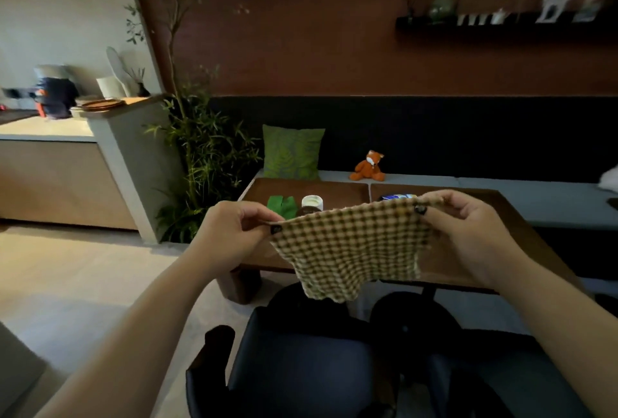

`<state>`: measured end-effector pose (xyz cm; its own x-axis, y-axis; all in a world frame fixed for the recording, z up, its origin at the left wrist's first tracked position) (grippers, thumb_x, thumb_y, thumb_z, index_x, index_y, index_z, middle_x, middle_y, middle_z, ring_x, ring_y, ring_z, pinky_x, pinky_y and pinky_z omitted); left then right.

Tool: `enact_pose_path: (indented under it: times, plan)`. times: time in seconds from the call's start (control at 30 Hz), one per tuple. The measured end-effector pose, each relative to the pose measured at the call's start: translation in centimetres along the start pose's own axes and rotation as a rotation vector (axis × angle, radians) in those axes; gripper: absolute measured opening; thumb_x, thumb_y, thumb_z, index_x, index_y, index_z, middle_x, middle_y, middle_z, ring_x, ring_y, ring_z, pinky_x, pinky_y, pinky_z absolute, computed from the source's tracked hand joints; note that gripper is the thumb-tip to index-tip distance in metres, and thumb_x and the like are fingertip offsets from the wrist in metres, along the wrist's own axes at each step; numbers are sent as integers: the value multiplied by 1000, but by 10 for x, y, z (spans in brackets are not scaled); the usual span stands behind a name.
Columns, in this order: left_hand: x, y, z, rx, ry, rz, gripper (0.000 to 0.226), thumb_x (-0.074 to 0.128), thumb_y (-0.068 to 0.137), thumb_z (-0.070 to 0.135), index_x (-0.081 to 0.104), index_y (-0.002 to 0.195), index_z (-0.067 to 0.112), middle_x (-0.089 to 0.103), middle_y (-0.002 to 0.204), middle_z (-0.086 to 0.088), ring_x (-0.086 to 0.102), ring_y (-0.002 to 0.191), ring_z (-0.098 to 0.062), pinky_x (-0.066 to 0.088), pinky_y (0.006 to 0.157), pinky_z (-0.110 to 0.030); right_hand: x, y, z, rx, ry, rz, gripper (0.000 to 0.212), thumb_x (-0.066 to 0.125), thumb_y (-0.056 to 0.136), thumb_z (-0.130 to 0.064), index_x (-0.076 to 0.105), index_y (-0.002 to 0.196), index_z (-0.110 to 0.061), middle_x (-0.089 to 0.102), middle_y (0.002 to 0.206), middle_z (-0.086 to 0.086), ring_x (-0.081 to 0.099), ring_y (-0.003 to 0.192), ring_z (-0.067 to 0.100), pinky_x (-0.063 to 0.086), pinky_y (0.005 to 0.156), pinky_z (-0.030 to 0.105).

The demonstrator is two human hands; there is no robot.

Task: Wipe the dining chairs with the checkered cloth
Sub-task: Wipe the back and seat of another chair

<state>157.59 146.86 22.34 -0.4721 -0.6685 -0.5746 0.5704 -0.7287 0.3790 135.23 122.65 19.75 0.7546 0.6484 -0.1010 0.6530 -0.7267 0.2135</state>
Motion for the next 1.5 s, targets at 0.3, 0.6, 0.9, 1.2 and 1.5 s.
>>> enact_pose_path:
  times: [0.3,0.6,0.9,1.2,1.5]
  plan:
    - [-58,-38,0,107,-226,96,24,68,81,-6,76,85,17,70,74,2,60,61,-22,52,61,-29,92,-94,-77,-145,184,-179,21,62,82,-30,73,98,-22,72,101,6,69,94,20,56,73,26]
    - [-56,-71,54,122,-735,-148,27,54,83,-20,68,75,2,73,98,0,71,87,-11,54,66,-18,147,-135,-129,-285,-29,-161,15,69,76,-13,70,90,-10,74,88,-1,69,83,8,51,69,14]
    - [-24,-85,81,-71,-1165,-263,31,60,71,5,62,102,9,71,104,-11,70,79,-19,56,62,-27,127,-142,-135,-340,-93,-96,18,73,67,-28,68,80,-16,71,78,0,68,73,12,52,63,17]
    - [6,-91,92,-88,-968,-149,22,76,67,20,75,89,22,75,97,-10,73,84,-21,57,61,-25,95,-145,-127,-322,-180,-129,19,72,71,-29,71,84,-16,72,83,-3,68,79,11,55,71,21]
    - [13,-85,118,183,-553,-169,24,64,89,2,59,105,19,74,94,-1,71,89,-16,59,74,-33,77,-135,-127,-200,-134,-135,33,78,68,-21,66,99,-20,70,82,0,68,78,13,55,70,21]
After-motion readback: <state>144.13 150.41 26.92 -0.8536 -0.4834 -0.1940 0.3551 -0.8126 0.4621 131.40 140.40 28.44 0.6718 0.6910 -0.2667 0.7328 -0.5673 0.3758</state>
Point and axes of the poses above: each hand's wrist, its own y-axis towards the middle knuckle, its own x-axis out of the palm, z = x × y, the point moved 6 cm from there along y, towards the middle knuckle
